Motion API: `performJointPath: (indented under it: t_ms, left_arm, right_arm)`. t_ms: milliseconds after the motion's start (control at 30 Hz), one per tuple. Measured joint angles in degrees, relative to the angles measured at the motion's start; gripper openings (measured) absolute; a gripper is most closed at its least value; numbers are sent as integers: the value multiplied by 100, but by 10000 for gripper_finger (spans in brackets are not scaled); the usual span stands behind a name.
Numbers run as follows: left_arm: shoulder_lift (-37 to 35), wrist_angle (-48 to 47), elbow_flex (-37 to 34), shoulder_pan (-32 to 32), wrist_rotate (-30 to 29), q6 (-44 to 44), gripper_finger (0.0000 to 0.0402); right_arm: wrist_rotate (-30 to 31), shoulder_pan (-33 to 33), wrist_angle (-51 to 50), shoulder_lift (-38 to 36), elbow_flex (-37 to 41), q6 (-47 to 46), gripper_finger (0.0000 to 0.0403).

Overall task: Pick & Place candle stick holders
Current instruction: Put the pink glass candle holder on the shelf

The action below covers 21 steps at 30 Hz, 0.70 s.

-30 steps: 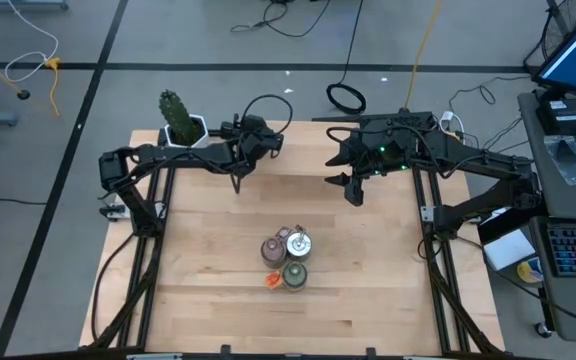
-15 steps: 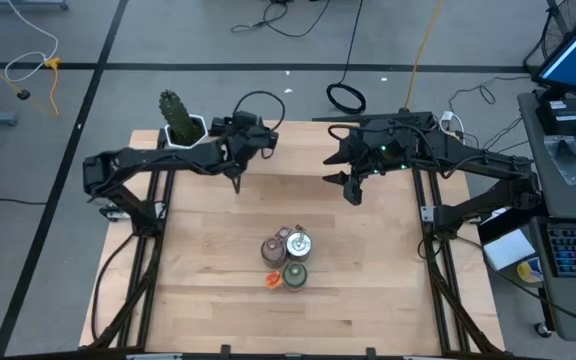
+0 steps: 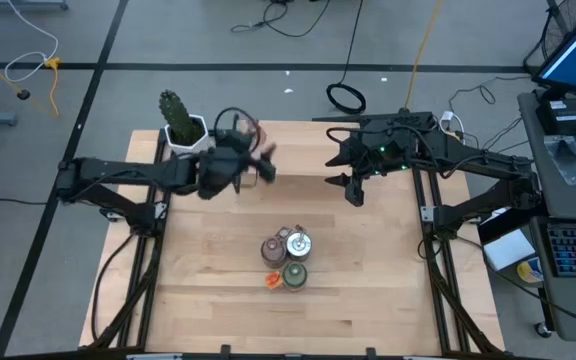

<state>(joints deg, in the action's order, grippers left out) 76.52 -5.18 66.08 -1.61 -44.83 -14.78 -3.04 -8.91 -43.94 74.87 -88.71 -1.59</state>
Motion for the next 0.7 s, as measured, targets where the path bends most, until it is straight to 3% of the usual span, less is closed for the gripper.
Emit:
performJointPath:
  t_ms: [267, 467, 700]
  left_arm:
    - [-47, -813, 0, 1047, 1606, -381, 292]
    - [-47, -1248, 0, 1573, 1592, -1131, 292]
    - [45, -1373, 0, 1833, 1589, -1554, 292]
  right_arm:
    - [-1, 168, -43, -24, 17, 307, 194]
    - [-5, 279, 513, -380, 652, 406, 194]
    - [7, 258, 1574, -1602, 2030, 34, 194]
